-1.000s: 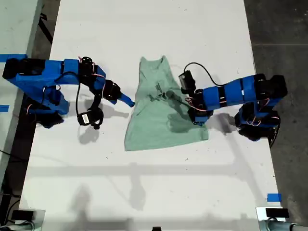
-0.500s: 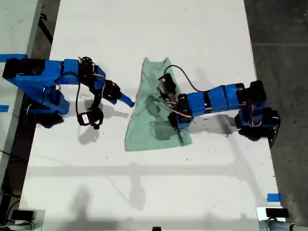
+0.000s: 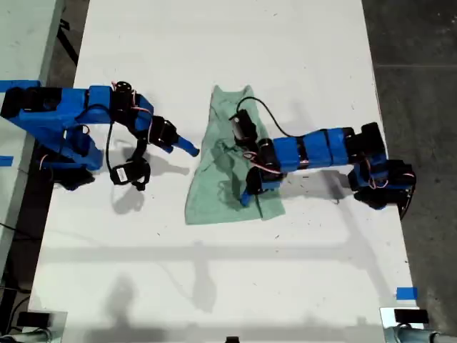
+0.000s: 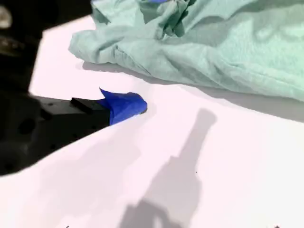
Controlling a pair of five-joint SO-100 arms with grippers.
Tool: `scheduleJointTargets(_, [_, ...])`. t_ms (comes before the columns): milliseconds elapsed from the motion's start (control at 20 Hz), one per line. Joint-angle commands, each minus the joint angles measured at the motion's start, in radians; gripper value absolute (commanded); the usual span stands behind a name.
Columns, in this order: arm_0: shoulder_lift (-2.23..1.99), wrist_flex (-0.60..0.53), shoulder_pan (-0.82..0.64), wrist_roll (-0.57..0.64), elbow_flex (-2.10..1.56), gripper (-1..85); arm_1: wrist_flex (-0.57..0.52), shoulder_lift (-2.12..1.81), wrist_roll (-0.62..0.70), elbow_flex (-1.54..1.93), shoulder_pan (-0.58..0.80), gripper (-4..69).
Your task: Fold tshirt
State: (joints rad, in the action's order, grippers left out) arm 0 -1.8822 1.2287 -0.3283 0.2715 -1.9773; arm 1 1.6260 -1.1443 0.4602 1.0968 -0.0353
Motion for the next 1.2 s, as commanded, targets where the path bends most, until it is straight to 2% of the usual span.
scheduleJointTargets(0, [-0.080, 0.038, 0.011, -0.023, 0.018, 32.8, 0.031, -0.319, 0.043, 0.058, 0.025, 35.0])
scheduleJointTargets(200, [-0.084, 0.071, 0.083, -0.083, 0.087, 31.9, 0.028, -0.589, 0.052, 0.268, 0.083, 33.1])
scheduleJointTargets(350, [-0.017, 0.044, 0.133, -0.115, 0.121, 31.2, 0.012, -0.698, 0.043, 0.411, 0.114, 32.1])
scheduleJointTargets(950, [0.554, -0.017, 0.169, -0.109, 0.397, 31.4, -0.075, -0.854, 0.012, 0.627, 0.118, 28.8])
scheduleJointTargets(1000, [0.598, -0.017, 0.167, -0.109, 0.419, 29.4, -0.083, -0.868, 0.008, 0.646, 0.118, 28.5])
scheduleJointTargets(1050, [0.638, -0.009, 0.163, -0.109, 0.440, 21.7, -0.092, -0.885, 0.003, 0.667, 0.117, 28.3])
scheduleJointTargets(1100, [0.661, -0.005, 0.158, -0.110, 0.449, 3.1, -0.101, -0.900, -0.002, 0.689, 0.114, 28.2])
scheduleJointTargets(1150, [0.666, -0.005, 0.158, -0.114, 0.449, 0.1, -0.110, -0.920, -0.008, 0.715, 0.112, 27.9])
